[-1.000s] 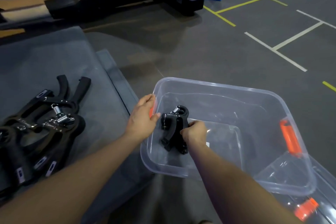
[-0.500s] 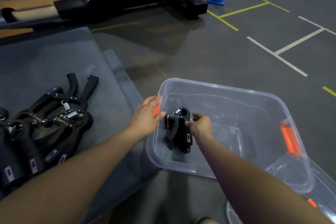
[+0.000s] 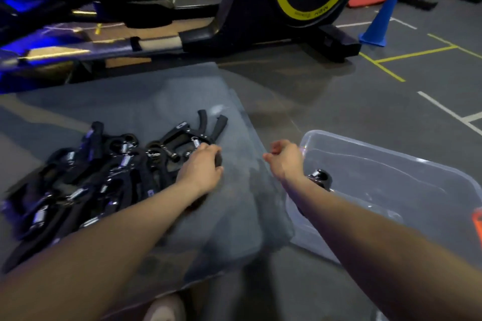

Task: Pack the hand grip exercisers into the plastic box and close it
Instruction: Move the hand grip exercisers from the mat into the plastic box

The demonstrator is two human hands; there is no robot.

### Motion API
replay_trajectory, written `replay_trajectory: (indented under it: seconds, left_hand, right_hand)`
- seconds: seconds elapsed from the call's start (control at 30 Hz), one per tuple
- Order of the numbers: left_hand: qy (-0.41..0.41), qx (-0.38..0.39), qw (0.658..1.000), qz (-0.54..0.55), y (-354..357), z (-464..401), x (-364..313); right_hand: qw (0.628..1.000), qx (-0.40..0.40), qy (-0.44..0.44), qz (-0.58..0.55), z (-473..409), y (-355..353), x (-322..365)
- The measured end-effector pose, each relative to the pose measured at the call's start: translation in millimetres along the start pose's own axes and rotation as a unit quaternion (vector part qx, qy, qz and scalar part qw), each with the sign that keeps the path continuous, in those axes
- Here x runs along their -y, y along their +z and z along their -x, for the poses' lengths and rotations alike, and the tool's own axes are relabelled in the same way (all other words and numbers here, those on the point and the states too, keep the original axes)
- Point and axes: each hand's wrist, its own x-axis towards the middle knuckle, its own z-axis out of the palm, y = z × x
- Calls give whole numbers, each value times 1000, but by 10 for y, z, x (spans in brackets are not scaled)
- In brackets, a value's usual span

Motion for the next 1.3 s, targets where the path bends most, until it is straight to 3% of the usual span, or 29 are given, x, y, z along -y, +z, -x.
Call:
replay_trajectory:
  seconds: [0.23, 0.57, 0.93, 1.3]
  left_hand:
    - [-63, -38, 997, -2, -401, 385, 684]
    - [-135, -73, 988, 2, -692, 744, 1577]
    - [-145, -77, 986, 26, -767, 748, 1736]
    - [-54, -83, 994, 55, -585, 386, 784]
  right_hand:
    - [992, 127, -25, 6, 459, 866, 559]
    - [976, 206, -53, 40, 869, 1770, 921]
    - [979, 125, -58, 153, 892, 1859, 984]
    - [998, -2, -41, 43, 525, 923, 720]
